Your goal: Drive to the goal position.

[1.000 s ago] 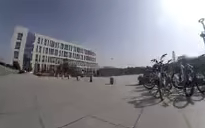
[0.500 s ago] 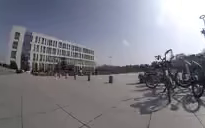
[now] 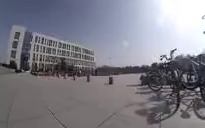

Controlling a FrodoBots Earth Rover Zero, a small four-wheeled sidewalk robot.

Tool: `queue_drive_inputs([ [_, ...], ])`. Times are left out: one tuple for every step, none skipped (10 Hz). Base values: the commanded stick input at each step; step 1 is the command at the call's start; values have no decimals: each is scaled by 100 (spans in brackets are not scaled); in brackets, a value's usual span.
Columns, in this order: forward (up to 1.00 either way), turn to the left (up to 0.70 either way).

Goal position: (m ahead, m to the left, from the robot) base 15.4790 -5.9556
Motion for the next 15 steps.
queue_drive_inputs([
  [50, 0],
  [50, 0],
  [50, 0],
  [50, 0],
  [50, 0],
  [50, 0],
  [50, 0],
  [50, 0],
  [50, 0],
  [50, 0],
  [50, 0],
  [50, 0],
  [50, -15],
  [50, -33],
  [50, -50],
])
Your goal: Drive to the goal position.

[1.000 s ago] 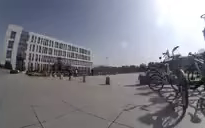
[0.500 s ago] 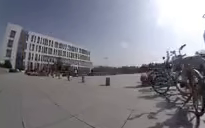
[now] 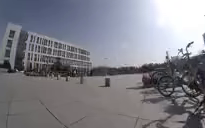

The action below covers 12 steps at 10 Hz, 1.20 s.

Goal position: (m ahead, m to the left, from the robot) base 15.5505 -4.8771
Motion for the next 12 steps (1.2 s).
queue_drive_inputs([
  [50, -50],
  [50, -44],
  [50, -37],
  [50, -28],
  [50, -11],
  [50, 0],
  [50, 0],
  [50, 0],
  [50, 0],
  [50, 0],
  [50, 6],
  [50, 14],
])
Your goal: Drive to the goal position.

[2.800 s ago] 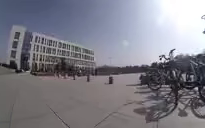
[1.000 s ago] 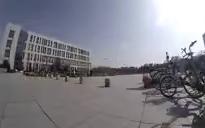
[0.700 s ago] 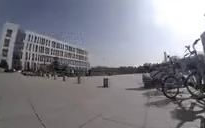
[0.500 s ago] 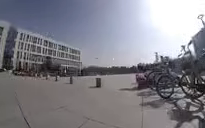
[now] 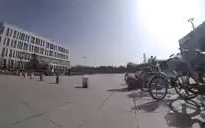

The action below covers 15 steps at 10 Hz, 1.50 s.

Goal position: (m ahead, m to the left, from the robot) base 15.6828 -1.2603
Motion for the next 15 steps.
queue_drive_inputs([
  [50, -3],
  [50, -25],
  [50, -46],
  [50, -18],
  [50, 0],
  [50, 0],
  [50, 0],
  [50, 0],
  [50, 0],
  [50, 0],
  [50, 0],
  [50, 0],
  [50, 0],
  [50, 0],
  [50, 0],
])
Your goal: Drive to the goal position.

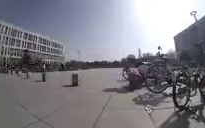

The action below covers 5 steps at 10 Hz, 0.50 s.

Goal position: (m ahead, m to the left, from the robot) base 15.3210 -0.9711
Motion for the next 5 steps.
queue_drive_inputs([
  [50, 0],
  [50, -4],
  [50, -50],
  [50, -40],
  [50, 0],
])
